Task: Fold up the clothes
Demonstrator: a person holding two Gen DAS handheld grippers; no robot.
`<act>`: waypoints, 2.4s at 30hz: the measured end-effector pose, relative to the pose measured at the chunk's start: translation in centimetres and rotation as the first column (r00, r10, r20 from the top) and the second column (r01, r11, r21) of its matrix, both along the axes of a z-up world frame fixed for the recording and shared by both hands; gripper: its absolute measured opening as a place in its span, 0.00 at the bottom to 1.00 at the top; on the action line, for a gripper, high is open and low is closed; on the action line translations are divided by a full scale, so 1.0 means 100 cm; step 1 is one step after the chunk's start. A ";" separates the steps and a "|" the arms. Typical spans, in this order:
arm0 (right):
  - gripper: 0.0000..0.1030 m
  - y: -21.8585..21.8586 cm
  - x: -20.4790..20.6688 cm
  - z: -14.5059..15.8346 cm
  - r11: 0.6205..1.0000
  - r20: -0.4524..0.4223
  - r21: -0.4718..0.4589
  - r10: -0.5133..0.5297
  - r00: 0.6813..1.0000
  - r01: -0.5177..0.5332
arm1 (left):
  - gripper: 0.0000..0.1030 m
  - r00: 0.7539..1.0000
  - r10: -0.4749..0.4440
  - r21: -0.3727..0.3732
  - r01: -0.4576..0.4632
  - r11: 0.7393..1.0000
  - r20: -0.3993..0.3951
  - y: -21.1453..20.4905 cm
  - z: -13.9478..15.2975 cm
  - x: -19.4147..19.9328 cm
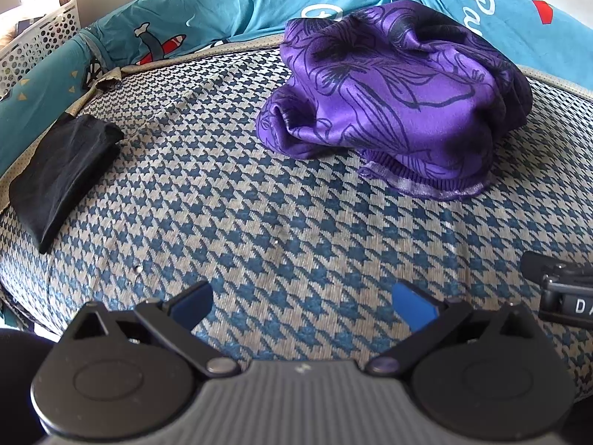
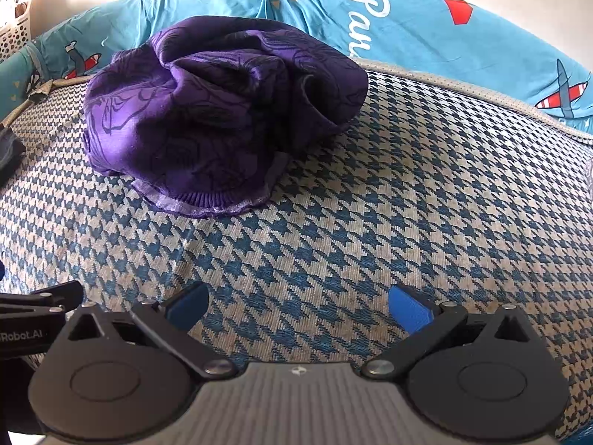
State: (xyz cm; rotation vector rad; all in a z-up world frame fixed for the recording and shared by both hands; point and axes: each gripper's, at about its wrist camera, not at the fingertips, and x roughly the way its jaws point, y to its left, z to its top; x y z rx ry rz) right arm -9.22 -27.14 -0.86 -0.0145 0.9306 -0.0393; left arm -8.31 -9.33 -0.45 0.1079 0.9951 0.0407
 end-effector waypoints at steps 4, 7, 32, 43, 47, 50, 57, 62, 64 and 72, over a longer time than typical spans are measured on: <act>1.00 -0.001 0.003 0.002 1.000 0.008 0.023 0.001 1.000 -0.001 | 1.00 1.000 0.014 -0.013 -0.014 1.000 0.013 0.009 0.007 0.010; 1.00 -0.003 0.008 0.006 0.999 0.023 0.036 0.001 1.000 -0.002 | 1.00 0.999 0.027 -0.022 -0.027 0.999 0.023 0.016 0.012 0.018; 0.91 -0.085 0.110 0.030 0.935 0.156 0.320 -0.214 0.964 0.155 | 1.00 0.987 -0.076 -0.009 0.078 0.997 0.139 0.008 0.041 0.129; 0.31 -0.092 0.141 0.018 0.933 0.155 0.308 -0.241 0.958 0.185 | 0.93 0.979 -0.059 -0.059 0.072 0.996 0.196 0.024 0.032 0.132; 0.33 -0.096 0.148 0.017 0.921 0.155 0.336 -0.259 0.953 0.196 | 0.82 0.976 -0.042 -0.092 0.063 0.994 0.215 0.031 0.033 0.133; 0.68 -0.101 0.151 0.011 0.902 0.127 0.370 -0.286 0.950 0.222 | 0.85 0.977 -0.023 -0.135 0.053 0.989 0.210 0.039 0.034 0.134; 0.74 -0.101 0.163 -0.004 0.854 0.101 0.476 -0.291 0.951 0.211 | 1.00 0.972 0.064 -0.179 -0.023 0.983 0.225 0.065 0.041 0.135; 0.18 -0.092 0.164 0.000 0.845 0.176 0.518 -0.261 0.949 0.136 | 1.00 0.970 0.091 -0.160 -0.054 0.986 0.227 0.075 0.041 0.137; 0.17 -0.086 0.160 0.008 0.843 0.222 0.530 -0.242 0.945 0.092 | 1.00 0.968 0.100 -0.149 -0.067 0.987 0.229 0.078 0.041 0.137; 0.17 -0.045 0.131 0.048 0.849 0.395 0.503 -0.057 0.917 -0.164 | 1.00 0.957 0.160 -0.163 -0.123 0.979 0.242 0.099 0.047 0.137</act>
